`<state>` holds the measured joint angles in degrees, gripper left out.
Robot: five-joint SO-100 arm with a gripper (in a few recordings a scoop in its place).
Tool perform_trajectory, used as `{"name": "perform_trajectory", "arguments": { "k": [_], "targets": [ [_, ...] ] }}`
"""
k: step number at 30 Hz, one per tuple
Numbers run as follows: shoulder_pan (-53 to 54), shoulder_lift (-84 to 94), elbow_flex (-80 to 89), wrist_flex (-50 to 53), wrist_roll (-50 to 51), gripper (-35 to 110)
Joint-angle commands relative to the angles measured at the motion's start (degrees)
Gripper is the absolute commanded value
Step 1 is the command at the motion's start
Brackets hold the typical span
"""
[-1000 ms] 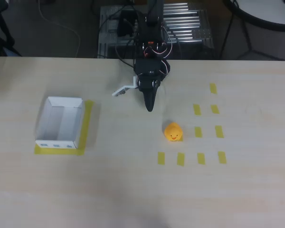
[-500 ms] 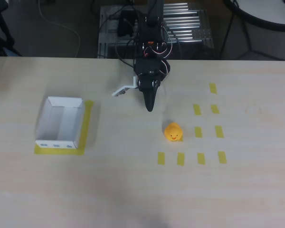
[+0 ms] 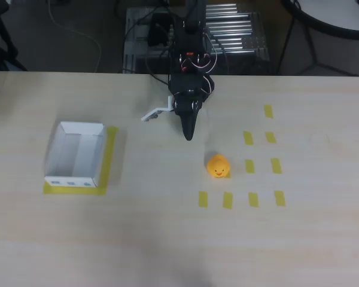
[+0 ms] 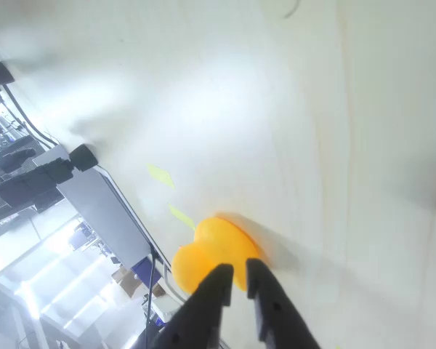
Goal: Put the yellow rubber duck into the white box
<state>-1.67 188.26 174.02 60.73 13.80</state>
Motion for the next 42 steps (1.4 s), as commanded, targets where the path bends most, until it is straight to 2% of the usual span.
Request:
{"name": "perform_trajectory", "arguments": {
  "k": [1, 25, 29, 32, 34, 36, 38, 42],
  "targets": [
    [-0.5, 2.9, 0.4, 1.1, 0.9, 0],
    [-1.8, 2.9, 0.4, 0.7, -0.6, 0],
    [-1.1, -7.6, -5.2, -7.5, -6.0, 0],
    [-1.1, -24.3, -18.2, -12.0, -18.8, 1],
    [-1.6, -35.9, -28.6, -8.7, -23.5, 16],
    [-1.6, -46.2, -38.2, -2.0, -33.8, 33],
    [-1.7, -55.4, -46.7, 3.5, -39.2, 46],
    [-6.9, -69.9, -62.7, 14.2, -43.9, 59]
  ]
}}
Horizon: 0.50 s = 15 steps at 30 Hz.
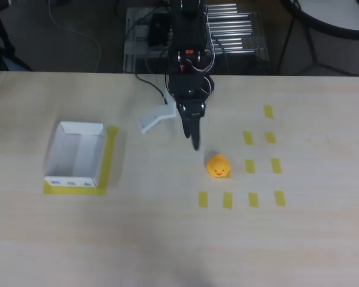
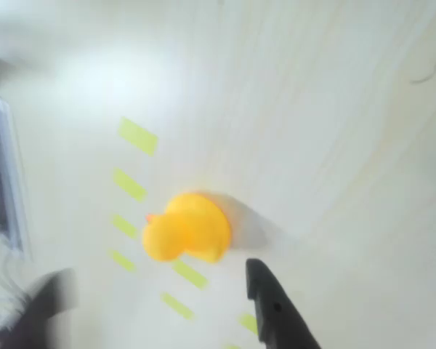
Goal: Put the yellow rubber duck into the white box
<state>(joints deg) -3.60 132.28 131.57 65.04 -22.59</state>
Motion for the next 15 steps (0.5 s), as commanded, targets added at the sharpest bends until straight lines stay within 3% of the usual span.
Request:
{"name": "perform_trajectory", "arguments": {
  "k": [1, 8, 15],
  "targets": [
    [-6.4, -17.5, -24.6, 13.2, -8.1, 60],
    [-13.1, -39.0, -45.6, 23.9, -7.2, 58],
    [-15.4, -52.8, -47.7, 21.4, -4.7, 55]
  ]
}}
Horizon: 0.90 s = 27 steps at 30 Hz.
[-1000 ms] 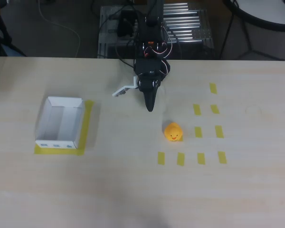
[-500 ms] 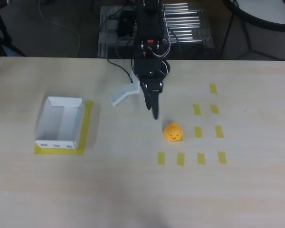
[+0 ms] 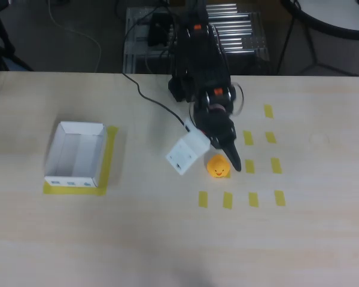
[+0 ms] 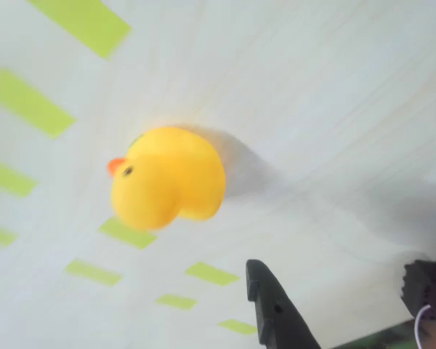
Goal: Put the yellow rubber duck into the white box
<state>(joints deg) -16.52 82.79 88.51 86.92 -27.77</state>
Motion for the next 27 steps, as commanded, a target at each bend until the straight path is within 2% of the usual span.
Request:
{"name": "perform_trajectory", "arguments": {
  "k": [1, 8, 16, 18, 20, 21, 27],
  "targets": [
    [-2.5, -3.9, -3.3, -1.5, 0.3, 55],
    [-1.8, -6.6, 1.2, -6.5, -0.2, 53],
    [-1.8, -11.8, -1.5, -6.3, -0.4, 47],
    [-1.8, -12.0, -1.6, -6.6, -0.9, 32],
    [-1.8, -12.3, -1.8, -7.4, -0.2, 7],
    [-1.8, -12.6, -2.5, -7.6, 0.8, 0],
    [-2.0, -12.4, -5.4, -5.6, 2.0, 0]
  ]
}}
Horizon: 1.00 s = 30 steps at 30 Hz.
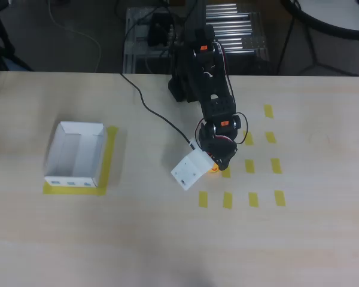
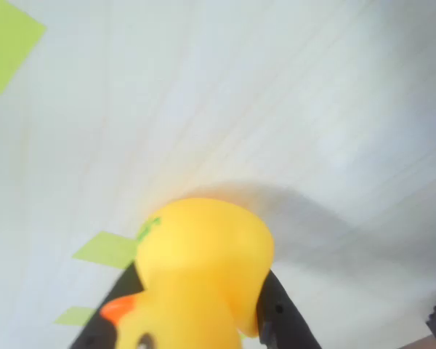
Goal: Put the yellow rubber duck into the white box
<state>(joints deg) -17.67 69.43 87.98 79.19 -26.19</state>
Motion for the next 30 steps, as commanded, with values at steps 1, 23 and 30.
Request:
{"name": "perform_trajectory", "arguments": {
  "k": [1, 23, 30],
  "targets": [
    [-0.6, 1.2, -5.8, 2.6, 1.0, 0],
    [68.4, 29.0, -12.9, -19.8, 2.5, 0],
    [75.3, 14.4, -9.8, -30.1, -7.4, 0]
  ]
}}
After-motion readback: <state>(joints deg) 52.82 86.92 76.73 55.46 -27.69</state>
